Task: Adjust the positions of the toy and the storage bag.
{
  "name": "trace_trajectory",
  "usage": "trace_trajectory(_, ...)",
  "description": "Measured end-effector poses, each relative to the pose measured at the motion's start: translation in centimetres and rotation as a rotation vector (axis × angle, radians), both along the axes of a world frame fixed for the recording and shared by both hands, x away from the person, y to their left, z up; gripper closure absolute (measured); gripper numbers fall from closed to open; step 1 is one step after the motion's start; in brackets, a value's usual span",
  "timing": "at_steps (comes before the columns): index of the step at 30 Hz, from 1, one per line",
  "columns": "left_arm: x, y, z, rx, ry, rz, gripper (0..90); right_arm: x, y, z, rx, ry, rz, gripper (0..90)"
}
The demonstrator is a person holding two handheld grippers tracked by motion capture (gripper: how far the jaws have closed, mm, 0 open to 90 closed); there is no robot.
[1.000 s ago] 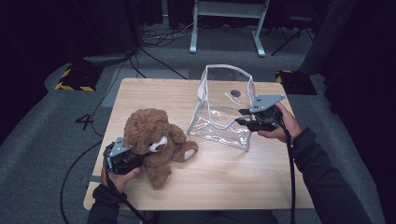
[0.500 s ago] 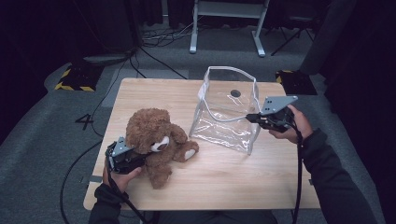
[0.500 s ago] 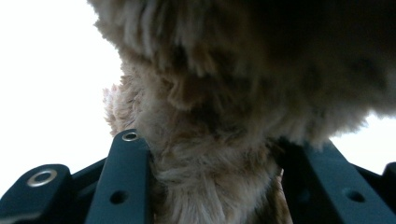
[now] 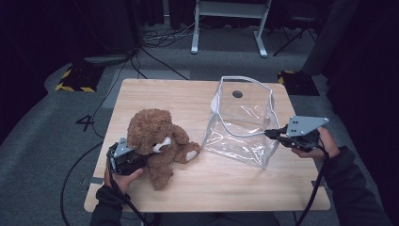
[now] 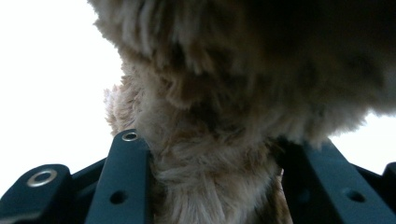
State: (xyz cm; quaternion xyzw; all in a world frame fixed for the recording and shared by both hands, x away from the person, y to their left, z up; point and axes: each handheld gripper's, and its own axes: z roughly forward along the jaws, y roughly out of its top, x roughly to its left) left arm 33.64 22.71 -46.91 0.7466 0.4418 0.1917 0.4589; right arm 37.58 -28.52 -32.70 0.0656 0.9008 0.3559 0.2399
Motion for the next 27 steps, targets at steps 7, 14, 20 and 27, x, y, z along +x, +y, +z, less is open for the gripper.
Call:
trace_trajectory(7,0.0,0.1,0.0,-0.003,-0.002,-0.004,58.0,-1.4,-1.9,-0.2,0.025,-0.003,-0.024,87.7)
trace_trajectory(14,-0.1,-0.1,0.0,0.013,-0.013,-0.011,57.8,-1.8,-2.1,0.2,0.165,0.029,-0.076,65.3)
trace_trajectory(20,-0.2,-0.2,0.0,0.030,-0.017,-0.015,57.7,-1.3,-1.5,1.1,0.217,-0.018,-0.248,49.2)
trace_trajectory(27,-0.2,-0.2,0.0,0.025,-0.019,-0.014,57.5,2.1,-2.0,0.5,0.249,0.017,-0.498,33.1)
